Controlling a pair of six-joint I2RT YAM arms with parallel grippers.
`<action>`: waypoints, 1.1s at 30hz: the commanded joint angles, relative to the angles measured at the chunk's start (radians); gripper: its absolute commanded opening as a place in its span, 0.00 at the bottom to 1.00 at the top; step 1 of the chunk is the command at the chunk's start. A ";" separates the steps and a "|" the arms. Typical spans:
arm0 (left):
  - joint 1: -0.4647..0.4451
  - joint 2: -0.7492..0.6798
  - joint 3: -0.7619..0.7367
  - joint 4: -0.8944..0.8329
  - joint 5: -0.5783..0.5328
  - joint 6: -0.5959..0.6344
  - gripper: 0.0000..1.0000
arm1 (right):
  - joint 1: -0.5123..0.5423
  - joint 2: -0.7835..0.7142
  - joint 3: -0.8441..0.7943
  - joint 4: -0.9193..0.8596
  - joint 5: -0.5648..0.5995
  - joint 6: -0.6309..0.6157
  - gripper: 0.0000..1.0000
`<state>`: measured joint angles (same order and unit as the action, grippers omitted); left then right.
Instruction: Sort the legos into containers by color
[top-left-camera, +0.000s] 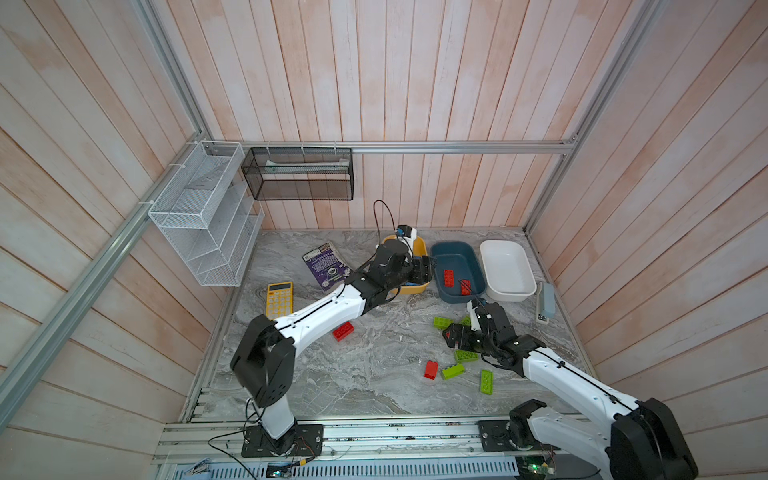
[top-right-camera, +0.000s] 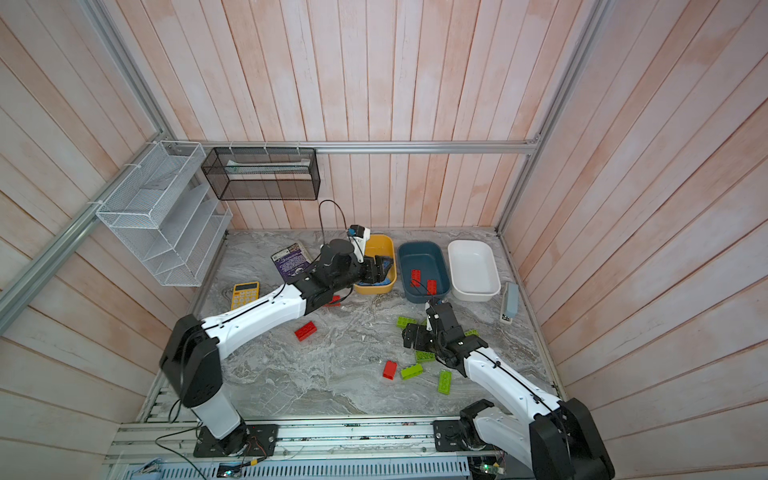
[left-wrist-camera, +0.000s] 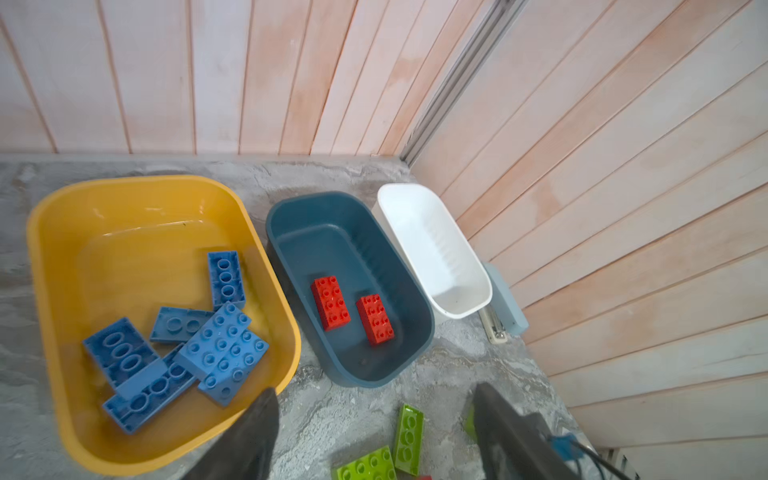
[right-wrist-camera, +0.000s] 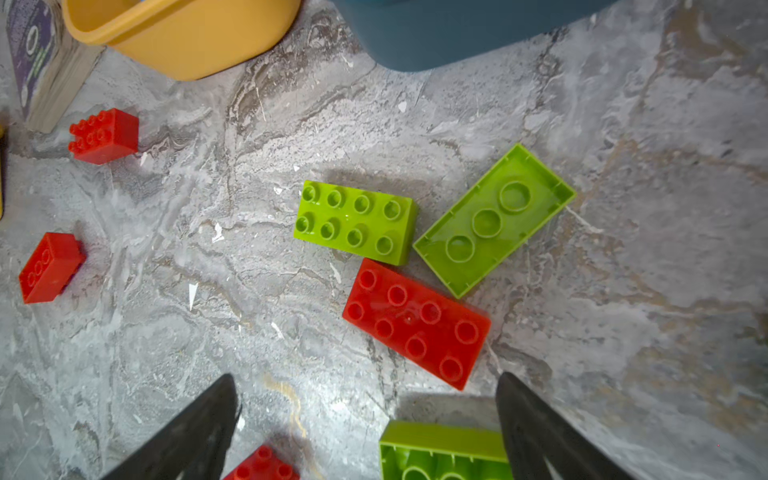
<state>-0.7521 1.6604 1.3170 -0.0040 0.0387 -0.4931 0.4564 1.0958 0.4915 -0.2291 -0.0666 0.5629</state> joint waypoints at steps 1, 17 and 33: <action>-0.005 -0.103 -0.170 0.053 -0.077 -0.007 0.75 | 0.027 0.061 0.008 0.044 0.085 0.034 0.99; -0.033 -0.430 -0.568 0.011 -0.174 -0.054 0.75 | 0.155 0.364 0.118 0.061 0.256 0.106 0.89; -0.033 -0.598 -0.704 -0.045 -0.221 -0.067 0.75 | 0.331 0.492 0.228 -0.050 0.460 0.145 0.55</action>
<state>-0.7841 1.1030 0.6395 -0.0174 -0.1558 -0.5503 0.7624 1.5635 0.7071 -0.1902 0.3706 0.6891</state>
